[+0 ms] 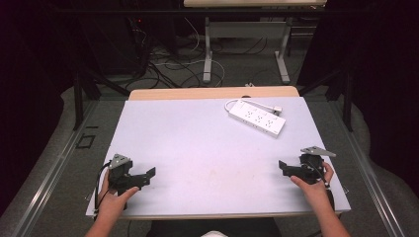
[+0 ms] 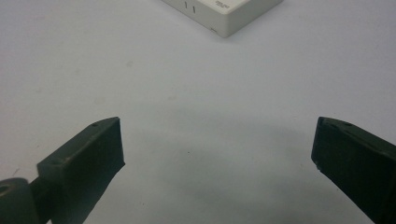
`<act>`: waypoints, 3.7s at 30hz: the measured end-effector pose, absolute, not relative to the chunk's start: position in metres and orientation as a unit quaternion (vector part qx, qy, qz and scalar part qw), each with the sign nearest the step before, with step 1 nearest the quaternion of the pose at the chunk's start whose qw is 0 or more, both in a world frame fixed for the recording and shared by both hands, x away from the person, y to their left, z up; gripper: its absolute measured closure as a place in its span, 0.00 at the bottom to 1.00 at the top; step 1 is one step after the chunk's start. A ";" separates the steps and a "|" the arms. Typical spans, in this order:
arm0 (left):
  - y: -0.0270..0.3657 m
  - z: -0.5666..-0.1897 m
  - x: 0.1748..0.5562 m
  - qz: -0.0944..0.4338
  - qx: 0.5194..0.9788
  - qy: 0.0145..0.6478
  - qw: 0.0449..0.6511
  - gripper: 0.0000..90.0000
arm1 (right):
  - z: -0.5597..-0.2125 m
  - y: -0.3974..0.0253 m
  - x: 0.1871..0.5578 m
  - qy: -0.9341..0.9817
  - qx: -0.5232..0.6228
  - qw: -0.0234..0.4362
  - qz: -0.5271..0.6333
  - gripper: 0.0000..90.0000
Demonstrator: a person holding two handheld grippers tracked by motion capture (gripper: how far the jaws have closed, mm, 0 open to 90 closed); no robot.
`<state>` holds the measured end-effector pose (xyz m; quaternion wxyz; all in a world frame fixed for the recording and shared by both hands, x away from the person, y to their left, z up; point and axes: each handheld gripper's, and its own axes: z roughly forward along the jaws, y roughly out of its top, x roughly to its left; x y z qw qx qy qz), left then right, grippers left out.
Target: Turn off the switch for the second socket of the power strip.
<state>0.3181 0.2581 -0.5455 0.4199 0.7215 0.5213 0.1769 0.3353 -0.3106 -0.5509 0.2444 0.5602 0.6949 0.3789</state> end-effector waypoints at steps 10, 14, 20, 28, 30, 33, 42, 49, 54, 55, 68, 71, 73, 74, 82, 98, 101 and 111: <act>0.260 -0.543 0.315 0.191 0.720 0.519 0.419 0.03 | -0.545 -0.296 0.333 0.706 0.542 0.271 0.367 0.03; 0.260 -0.543 0.315 0.195 0.719 0.519 0.419 0.03 | -0.543 -0.293 0.334 0.708 0.538 0.280 0.361 0.03; 0.260 -0.543 0.315 0.201 0.719 0.517 0.420 0.03 | -0.538 -0.292 0.334 0.707 0.536 0.287 0.360 0.04; 0.259 -0.543 0.314 0.201 0.719 0.517 0.418 0.04 | -0.536 -0.293 0.336 0.706 0.537 0.283 0.365 0.05; 0.259 -0.544 0.314 0.202 0.719 0.517 0.419 0.04 | -0.534 -0.292 0.337 0.705 0.540 0.282 0.364 0.05; 0.258 -0.544 0.313 0.200 0.718 0.519 0.420 0.04 | -0.530 -0.293 0.340 0.706 0.539 0.283 0.362 0.07; 0.258 -0.544 0.313 0.200 0.718 0.519 0.419 0.04 | -0.520 -0.291 0.345 0.712 0.538 0.279 0.356 0.08; 0.258 -0.544 0.312 0.200 0.718 0.520 0.418 0.04 | -0.508 -0.289 0.353 0.720 0.531 0.277 0.350 0.10; 0.258 -0.544 0.312 0.199 0.717 0.520 0.418 0.04 | -0.501 -0.289 0.359 0.727 0.524 0.270 0.351 0.14; 0.258 -0.544 0.312 0.199 0.717 0.521 0.418 0.04 | -0.499 -0.288 0.359 0.728 0.525 0.268 0.351 0.15; 0.259 -0.544 0.312 0.199 0.717 0.521 0.419 0.04 | -0.484 -0.281 0.373 0.739 0.515 0.258 0.349 0.17; 0.259 -0.544 0.312 0.199 0.717 0.521 0.419 0.04 | -0.481 -0.278 0.376 0.744 0.511 0.255 0.347 0.17; 0.259 -0.545 0.312 0.199 0.717 0.521 0.418 0.04 | -0.479 -0.276 0.377 0.747 0.507 0.253 0.347 0.18; 0.259 -0.544 0.312 0.199 0.717 0.522 0.417 0.04 | -0.477 -0.273 0.379 0.750 0.504 0.250 0.347 0.18; 0.259 -0.545 0.312 0.199 0.717 0.522 0.417 0.04 | -0.469 -0.268 0.387 0.761 0.490 0.254 0.341 0.21; 0.259 -0.545 0.312 0.199 0.717 0.522 0.416 0.04 | -0.456 -0.260 0.408 0.775 0.473 0.241 0.343 0.28; 0.259 -0.545 0.312 0.199 0.717 0.522 0.417 0.04 | -0.454 -0.261 0.412 0.773 0.474 0.242 0.346 0.30; 0.259 -0.545 0.312 0.198 0.718 0.521 0.416 0.04 | -0.448 -0.259 0.425 0.777 0.472 0.240 0.341 0.32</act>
